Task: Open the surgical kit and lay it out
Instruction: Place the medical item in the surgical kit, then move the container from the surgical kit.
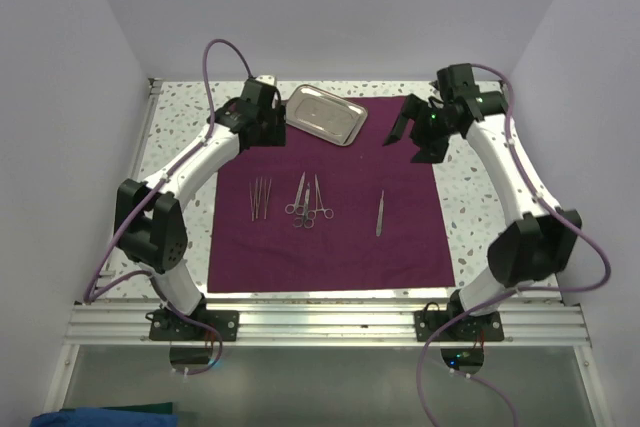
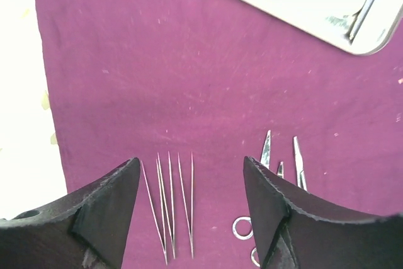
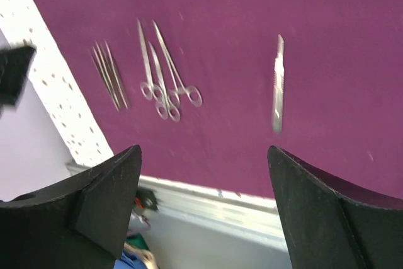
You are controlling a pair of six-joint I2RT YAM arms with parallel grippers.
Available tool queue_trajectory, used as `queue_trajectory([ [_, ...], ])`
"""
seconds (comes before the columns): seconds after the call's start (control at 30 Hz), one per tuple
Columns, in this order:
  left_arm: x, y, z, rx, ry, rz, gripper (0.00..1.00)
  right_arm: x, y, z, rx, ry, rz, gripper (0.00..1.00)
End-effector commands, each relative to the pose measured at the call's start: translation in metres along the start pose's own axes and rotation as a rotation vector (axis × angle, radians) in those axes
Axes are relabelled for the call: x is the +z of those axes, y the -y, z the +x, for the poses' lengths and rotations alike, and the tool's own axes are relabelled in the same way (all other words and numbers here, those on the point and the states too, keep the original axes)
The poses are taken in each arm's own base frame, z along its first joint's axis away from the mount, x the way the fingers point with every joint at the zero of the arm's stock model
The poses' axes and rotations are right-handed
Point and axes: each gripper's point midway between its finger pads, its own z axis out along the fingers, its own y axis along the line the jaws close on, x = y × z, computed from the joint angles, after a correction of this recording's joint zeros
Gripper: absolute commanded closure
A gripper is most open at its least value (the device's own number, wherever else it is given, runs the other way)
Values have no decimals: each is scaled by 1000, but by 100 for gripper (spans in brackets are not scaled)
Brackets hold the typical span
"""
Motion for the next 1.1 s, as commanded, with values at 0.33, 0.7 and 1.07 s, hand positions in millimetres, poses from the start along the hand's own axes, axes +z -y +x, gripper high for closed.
queue_trajectory([
  [0.33,141,-14,-69,-142,25,59,36,81,-51,-38,-76,-9,64,34],
  [0.7,216,14,-90,-259,119,150,39,66,4,18,-79,-78,170,45],
  [1.07,225,22,-80,-116,116,45,60,72,8,18,-119,-131,163,45],
])
